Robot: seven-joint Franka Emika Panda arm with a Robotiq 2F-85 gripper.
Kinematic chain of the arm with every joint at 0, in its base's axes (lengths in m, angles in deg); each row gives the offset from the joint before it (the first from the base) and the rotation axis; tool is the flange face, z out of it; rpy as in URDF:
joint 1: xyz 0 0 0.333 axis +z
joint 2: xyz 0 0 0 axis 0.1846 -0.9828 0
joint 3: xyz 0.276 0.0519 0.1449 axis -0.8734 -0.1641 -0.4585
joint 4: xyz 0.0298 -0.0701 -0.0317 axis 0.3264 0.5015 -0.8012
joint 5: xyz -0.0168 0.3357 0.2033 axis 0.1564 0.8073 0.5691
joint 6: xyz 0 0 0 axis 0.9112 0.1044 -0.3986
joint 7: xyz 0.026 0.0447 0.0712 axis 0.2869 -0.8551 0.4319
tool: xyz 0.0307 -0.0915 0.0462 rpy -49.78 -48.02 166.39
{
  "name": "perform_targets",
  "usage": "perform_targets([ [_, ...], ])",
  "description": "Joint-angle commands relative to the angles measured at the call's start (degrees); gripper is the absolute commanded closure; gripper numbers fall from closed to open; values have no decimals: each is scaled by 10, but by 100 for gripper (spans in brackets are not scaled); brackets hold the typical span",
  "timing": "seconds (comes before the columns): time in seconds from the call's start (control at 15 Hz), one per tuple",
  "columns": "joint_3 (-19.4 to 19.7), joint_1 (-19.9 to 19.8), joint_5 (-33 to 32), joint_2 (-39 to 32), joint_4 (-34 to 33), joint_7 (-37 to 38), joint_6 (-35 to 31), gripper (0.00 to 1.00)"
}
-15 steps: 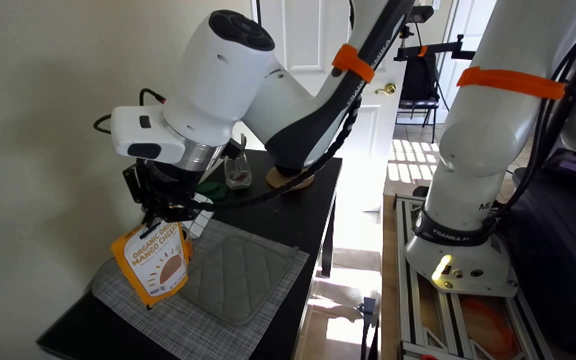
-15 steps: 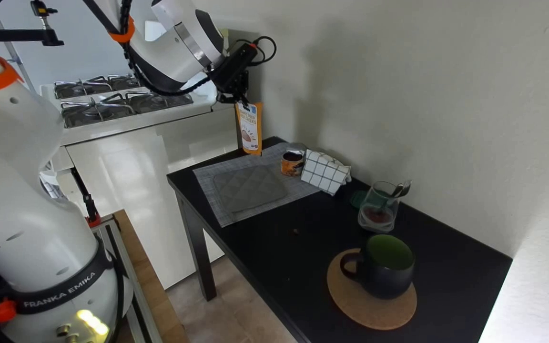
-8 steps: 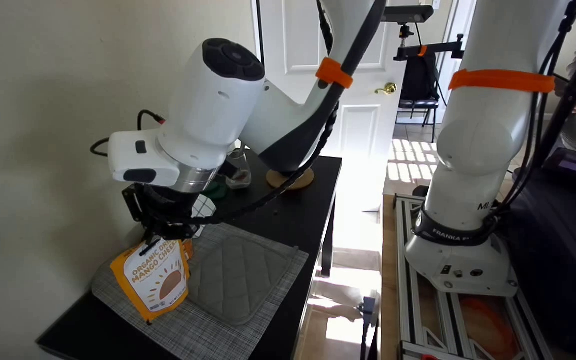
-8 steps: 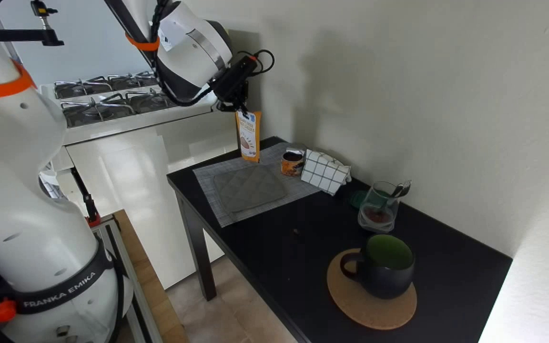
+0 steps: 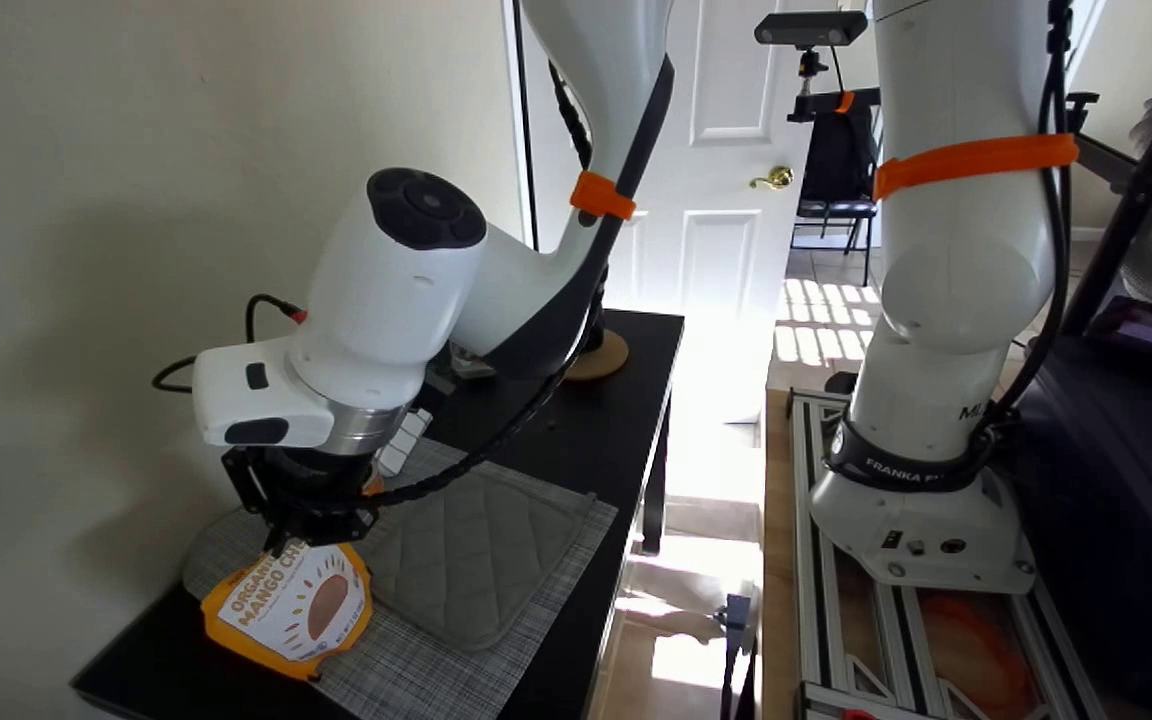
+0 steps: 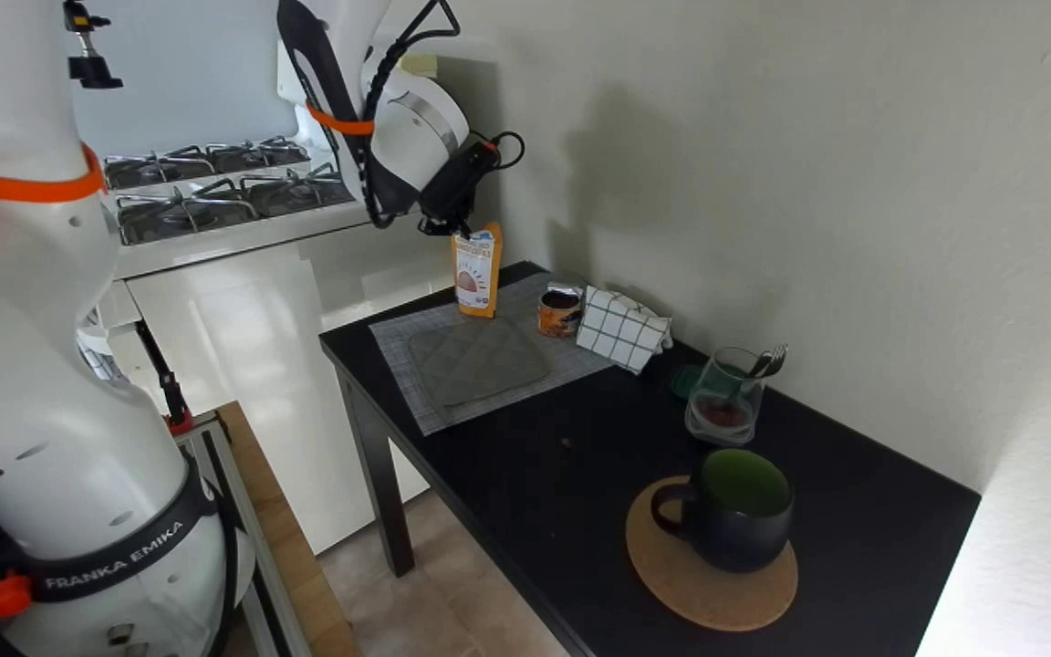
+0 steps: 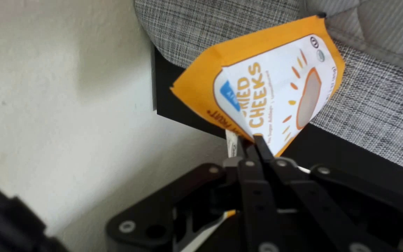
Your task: Make the dried mango package stand upright
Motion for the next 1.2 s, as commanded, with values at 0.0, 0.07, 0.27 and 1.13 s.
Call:
perform_targets([
  [0.0, 6, 27, -50, -50, -37, 25, 6, 99],
  [0.07, 6, 30, -58, -57, -44, 28, 5, 99],
  [0.27, 7, 36, -77, -69, -60, 43, 4, 99],
  [1.13, 15, -12, 133, -30, 4, -90, -101, 99],
])
